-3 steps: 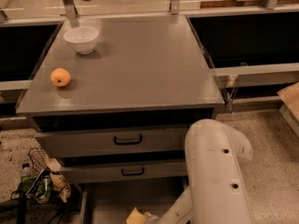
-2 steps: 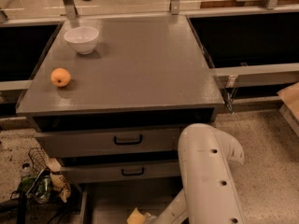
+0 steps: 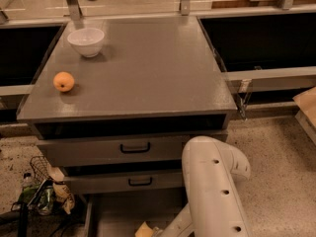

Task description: Place sponge into bottom drawer

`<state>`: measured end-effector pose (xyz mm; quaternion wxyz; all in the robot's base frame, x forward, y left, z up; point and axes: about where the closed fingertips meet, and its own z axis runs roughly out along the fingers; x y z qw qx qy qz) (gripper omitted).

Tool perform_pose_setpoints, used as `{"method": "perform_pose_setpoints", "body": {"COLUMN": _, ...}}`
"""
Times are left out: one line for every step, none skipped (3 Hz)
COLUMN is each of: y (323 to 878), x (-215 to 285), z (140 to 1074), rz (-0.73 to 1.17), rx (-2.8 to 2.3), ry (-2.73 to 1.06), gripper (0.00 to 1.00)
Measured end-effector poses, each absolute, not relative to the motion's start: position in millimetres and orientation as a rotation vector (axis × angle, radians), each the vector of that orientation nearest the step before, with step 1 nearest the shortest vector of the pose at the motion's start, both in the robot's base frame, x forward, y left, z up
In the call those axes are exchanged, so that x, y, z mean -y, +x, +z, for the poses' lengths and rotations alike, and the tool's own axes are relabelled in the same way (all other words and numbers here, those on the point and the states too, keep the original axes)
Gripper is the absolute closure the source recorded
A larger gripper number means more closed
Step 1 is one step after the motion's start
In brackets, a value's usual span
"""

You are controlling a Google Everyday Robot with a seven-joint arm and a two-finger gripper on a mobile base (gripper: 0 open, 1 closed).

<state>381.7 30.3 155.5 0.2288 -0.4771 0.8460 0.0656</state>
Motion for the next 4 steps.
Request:
{"method": "perform_pose_setpoints", "body": {"y": 383.8, "x": -31.0, "z": 145.2, "rz": 0.177, "rx": -2.343, "ry": -1.305, "gripper": 1.00}}
{"method": "perform_pose_setpoints", "body": {"y": 385.7, "x": -31.6, "z": 135.7, "rz": 0.188, "rx": -2.359, "ry": -1.301, "gripper": 1.00}}
{"method": "perform_pose_setpoints", "body": {"y": 387.2, "x": -32.0, "z": 128.3, "rz": 0.197, "rx": -2.372, "ry": -1.300, "gripper": 1.00}}
{"method": "perform_pose_setpoints", "body": {"y": 387.4, "x": -33.1, "z": 121.3, "rz": 0.205, "rx": -2.383, "ry": -1.305, "gripper": 1.00}}
